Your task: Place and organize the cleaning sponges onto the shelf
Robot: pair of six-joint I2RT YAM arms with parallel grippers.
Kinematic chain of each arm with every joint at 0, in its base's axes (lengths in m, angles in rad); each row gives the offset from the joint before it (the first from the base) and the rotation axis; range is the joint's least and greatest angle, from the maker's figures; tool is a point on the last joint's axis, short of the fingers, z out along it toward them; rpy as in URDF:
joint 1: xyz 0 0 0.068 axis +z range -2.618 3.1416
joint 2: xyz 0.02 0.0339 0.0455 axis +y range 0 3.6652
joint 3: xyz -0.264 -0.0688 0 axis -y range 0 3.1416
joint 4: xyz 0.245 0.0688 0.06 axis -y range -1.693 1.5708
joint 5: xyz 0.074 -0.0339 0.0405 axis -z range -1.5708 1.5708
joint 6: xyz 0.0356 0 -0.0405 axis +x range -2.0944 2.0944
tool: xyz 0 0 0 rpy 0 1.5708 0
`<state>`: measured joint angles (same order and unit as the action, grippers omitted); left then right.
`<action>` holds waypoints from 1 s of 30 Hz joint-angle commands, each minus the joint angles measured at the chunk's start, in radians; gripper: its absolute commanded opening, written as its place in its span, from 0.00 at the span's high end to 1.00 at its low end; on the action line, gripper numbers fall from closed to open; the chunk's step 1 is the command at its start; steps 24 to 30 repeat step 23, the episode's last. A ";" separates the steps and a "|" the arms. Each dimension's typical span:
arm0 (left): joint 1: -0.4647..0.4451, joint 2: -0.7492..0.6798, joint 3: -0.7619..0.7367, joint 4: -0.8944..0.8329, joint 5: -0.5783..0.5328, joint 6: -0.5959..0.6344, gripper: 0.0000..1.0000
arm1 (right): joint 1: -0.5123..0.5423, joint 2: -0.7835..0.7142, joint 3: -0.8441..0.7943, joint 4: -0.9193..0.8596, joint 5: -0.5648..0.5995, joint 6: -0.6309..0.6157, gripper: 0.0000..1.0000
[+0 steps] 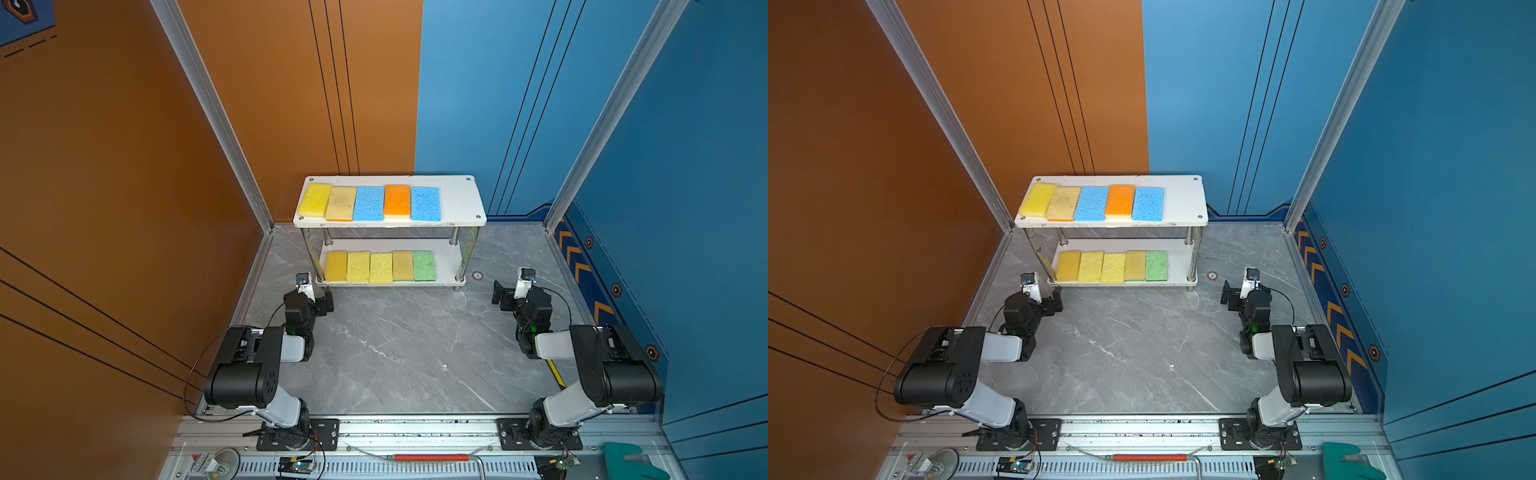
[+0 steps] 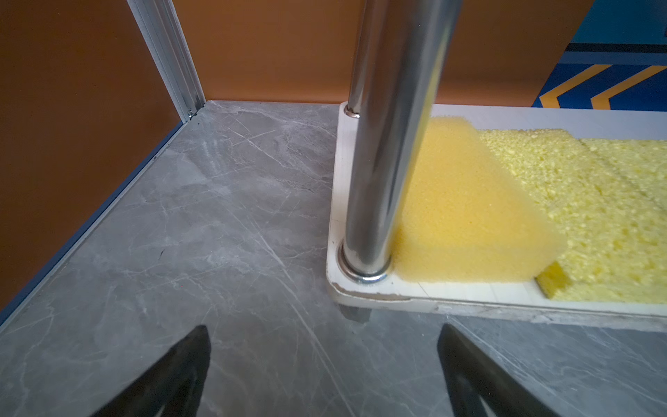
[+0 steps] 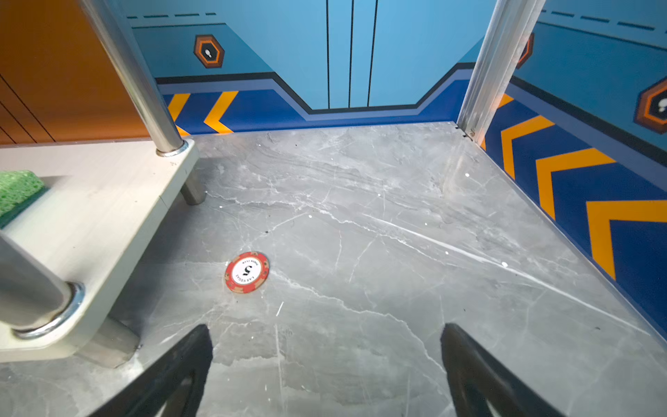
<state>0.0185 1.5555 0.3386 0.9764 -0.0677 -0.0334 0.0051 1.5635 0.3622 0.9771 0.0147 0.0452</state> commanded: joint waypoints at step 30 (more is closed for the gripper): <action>-0.011 0.008 0.040 -0.051 0.063 0.044 0.02 | -0.002 -0.017 0.011 -0.066 0.016 0.016 0.00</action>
